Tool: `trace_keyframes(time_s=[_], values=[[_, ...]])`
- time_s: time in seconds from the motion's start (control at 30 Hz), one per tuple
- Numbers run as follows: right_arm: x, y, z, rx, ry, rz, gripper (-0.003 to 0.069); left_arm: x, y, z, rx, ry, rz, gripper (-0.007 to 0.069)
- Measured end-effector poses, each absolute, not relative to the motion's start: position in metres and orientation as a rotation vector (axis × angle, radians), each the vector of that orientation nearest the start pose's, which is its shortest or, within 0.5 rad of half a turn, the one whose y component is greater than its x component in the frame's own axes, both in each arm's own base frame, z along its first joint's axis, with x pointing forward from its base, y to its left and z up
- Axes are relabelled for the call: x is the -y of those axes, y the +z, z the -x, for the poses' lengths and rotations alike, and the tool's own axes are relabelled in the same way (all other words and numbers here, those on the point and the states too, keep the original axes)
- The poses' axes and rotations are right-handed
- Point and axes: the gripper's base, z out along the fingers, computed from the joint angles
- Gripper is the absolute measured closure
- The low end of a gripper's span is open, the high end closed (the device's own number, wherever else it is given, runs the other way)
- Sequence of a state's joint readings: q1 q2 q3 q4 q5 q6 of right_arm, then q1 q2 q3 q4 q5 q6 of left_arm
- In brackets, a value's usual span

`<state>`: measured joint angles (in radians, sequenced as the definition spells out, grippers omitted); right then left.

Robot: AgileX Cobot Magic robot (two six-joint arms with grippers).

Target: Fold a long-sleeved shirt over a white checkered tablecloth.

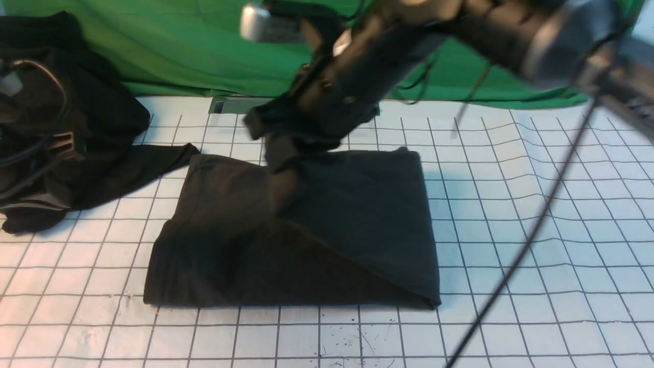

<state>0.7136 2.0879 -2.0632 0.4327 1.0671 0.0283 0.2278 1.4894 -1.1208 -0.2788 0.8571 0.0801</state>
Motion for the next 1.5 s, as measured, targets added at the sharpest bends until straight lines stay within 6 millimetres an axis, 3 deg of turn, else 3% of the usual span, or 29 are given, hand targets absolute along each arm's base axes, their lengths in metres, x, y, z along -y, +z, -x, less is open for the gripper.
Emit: trace_keyframes(time_s=[0.2,0.33,0.43,0.53,0.67,0.77,0.83,0.93,0.97,1.0,1.07,1.1,1.27,1.3,1.5], values=[[-0.382,0.27,-0.348,-2.553,0.975,0.736,0.0626,-0.054,0.279,-0.295,-2.655,-0.265,0.375,0.0628],[-0.398,0.244,-0.351,-2.562,1.003,0.703,0.0577,-0.054,0.279,-0.295,-2.655,-0.272,0.371,0.0627],[-0.406,0.23,-0.351,-2.578,1.02,0.674,0.0386,-0.053,0.279,-0.295,-2.654,-0.275,0.37,0.0628],[-0.407,0.23,-0.348,-2.588,1.024,0.697,0.0211,-0.053,0.279,-0.295,-2.654,-0.28,0.372,0.0628],[-0.393,0.253,-0.348,-2.557,0.957,0.899,0.0113,-0.051,0.279,-0.296,-2.648,-0.314,0.384,0.0628],[-0.369,0.282,-0.357,-2.512,0.796,0.973,0.017,-0.044,0.282,-0.297,-2.625,-0.401,0.356,0.0628],[-0.346,0.303,-0.366,-2.474,0.652,0.961,0.0302,-0.034,0.285,-0.299,-2.606,-0.469,0.306,0.0628],[-0.306,0.332,-0.377,-2.435,0.464,0.898,0.0555,-0.01,0.288,-0.301,-2.599,-0.541,0.213,0.0627],[-0.303,0.333,-0.377,-2.436,0.463,0.893,0.0566,-0.006,0.288,-0.301,-2.601,-0.548,0.197,0.0627],[-0.286,0.339,-0.377,-2.449,0.418,0.867,0.0614,0.007,0.288,-0.301,-2.604,-0.567,0.145,0.0627],[-0.27,0.34,-0.376,-2.478,0.384,0.855,0.0634,0.022,0.288,-0.302,-2.604,-0.585,0.089,0.0627],[-0.25,0.332,-0.371,-2.541,0.343,0.853,0.0648,0.044,0.285,-0.305,-2.6,-0.603,0.025,0.0627],[-0.227,0.301,-0.356,-2.689,0.298,0.852,0.0652,0.074,0.269,-0.314,-2.605,-0.591,-0.038,0.0627],[-0.225,0.288,-0.351,-2.721,0.311,0.862,0.0652,0.079,0.258,-0.32,-2.626,-0.566,-0.039,0.0627],[-0.231,0.228,-0.338,-2.802,0.491,0.846,0.0654,0.074,0.203,-0.337,-2.8,-0.393,-0.039,0.0627]])
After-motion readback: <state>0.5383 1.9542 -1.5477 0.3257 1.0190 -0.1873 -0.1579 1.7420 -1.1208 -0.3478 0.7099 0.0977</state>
